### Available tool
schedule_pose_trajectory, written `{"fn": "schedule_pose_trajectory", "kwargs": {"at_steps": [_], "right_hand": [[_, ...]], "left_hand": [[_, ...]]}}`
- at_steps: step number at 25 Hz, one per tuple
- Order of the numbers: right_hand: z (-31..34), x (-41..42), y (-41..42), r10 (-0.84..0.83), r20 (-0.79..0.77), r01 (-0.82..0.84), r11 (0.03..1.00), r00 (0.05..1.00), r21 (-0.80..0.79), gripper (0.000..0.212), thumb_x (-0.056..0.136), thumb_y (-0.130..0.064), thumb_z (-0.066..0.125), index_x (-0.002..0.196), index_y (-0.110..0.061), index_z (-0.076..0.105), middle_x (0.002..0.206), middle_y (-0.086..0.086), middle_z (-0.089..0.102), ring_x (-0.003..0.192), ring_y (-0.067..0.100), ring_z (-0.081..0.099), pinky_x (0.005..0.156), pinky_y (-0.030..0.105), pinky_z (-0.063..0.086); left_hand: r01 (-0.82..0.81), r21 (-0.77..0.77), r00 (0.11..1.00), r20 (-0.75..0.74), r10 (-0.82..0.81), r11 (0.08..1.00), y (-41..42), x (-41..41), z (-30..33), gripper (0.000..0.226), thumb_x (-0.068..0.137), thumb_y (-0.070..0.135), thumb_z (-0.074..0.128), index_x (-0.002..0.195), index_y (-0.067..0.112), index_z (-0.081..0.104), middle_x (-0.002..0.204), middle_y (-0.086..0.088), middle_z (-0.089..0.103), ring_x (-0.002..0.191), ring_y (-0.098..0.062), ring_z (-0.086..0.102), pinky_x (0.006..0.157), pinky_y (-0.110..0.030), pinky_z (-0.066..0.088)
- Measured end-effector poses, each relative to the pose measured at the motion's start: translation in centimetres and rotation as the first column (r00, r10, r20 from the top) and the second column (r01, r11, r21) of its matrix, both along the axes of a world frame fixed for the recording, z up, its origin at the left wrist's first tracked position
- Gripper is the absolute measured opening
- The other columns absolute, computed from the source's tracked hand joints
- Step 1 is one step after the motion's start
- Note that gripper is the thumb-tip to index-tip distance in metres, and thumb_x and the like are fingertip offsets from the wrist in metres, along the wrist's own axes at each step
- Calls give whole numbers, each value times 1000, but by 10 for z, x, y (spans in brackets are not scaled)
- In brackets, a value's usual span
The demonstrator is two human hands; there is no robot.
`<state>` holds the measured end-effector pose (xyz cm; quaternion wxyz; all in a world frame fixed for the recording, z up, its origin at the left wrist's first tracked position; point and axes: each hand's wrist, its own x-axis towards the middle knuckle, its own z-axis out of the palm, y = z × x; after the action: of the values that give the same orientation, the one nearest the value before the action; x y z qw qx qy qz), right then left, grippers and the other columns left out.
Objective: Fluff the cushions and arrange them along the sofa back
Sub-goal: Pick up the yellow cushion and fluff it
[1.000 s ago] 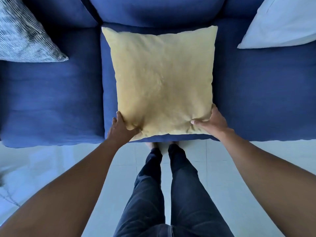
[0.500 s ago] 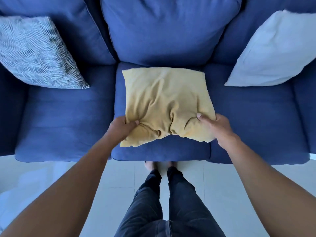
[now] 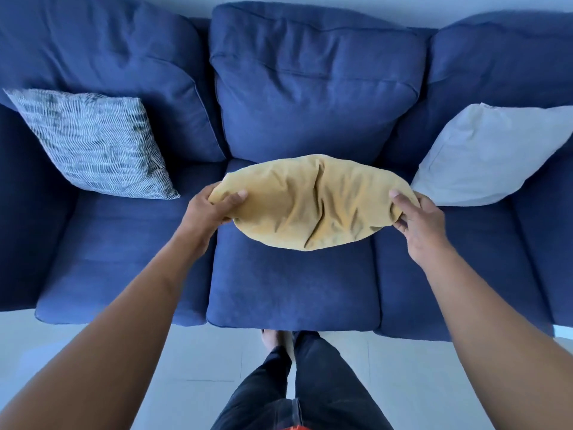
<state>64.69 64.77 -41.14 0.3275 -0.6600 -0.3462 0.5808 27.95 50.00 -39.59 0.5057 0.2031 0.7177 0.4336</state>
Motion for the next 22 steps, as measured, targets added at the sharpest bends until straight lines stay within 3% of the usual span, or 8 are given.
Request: {"fn": "schedule_pose_trajectory", "kwargs": {"at_steps": [3,6,9,12,14,17,20,22], "right_hand": [[-13,-14,20,-76,-22,77,997,997,20,79,66,-44,94,131,-11,63,128,4,75,110,17,75,92,37,62],[-25,-23,33,-160,-71,159,987,985,-15,76,67,-42,95,130,-15,64,123,-5,76,110,12,74,100,41,59],[-31,-33,49,-6,-60,0,995,998,-100,68,69,-49,92,128,-28,65,120,-17,75,115,6,69,99,33,52],[-45,-41,60,161,-124,-179,971,979,-156,71,66,-48,93,129,-29,64,122,-17,75,116,3,67,94,28,50],[-51,-48,69,147,-93,-159,977,985,-144,60,72,-43,91,123,-23,67,116,-12,77,109,4,69,94,31,53],[-44,-56,83,98,10,-97,992,995,-76,27,83,-41,84,98,-24,70,99,-9,75,97,12,70,86,35,52],[-14,-63,102,89,82,-90,996,993,3,16,87,-38,81,86,-26,70,82,-15,74,76,0,69,72,26,51],[1,-64,118,100,113,-106,993,989,53,19,86,-41,81,85,-26,70,81,-17,73,71,-4,68,68,24,52]], "left_hand": [[-252,28,968,20,252,967,22,8,-10,48,80,34,89,121,16,72,115,-2,79,112,-23,75,90,-36,62],[-387,-51,917,87,390,921,43,15,-16,44,77,47,88,112,24,73,115,5,79,118,-21,72,99,-38,58],[-250,-39,962,99,253,967,64,22,-23,67,69,60,89,126,28,71,124,9,78,121,-14,70,110,-43,51],[-139,-1,983,121,138,990,80,25,-35,57,80,41,89,130,24,69,125,7,78,121,-12,71,109,-41,50],[-172,-30,976,128,174,985,86,23,-42,60,78,43,90,131,24,69,125,8,78,121,-13,70,112,-42,49],[-234,-37,969,77,236,972,102,11,-38,61,79,47,85,132,23,68,125,8,77,120,-12,69,113,-43,49],[-212,-34,977,-11,211,977,124,-10,-10,31,86,37,83,113,28,72,112,9,78,106,-8,73,97,-37,57],[-195,-43,980,-59,192,980,143,-28,8,20,85,38,84,97,29,71,99,11,78,94,-6,74,81,-33,60]]}}
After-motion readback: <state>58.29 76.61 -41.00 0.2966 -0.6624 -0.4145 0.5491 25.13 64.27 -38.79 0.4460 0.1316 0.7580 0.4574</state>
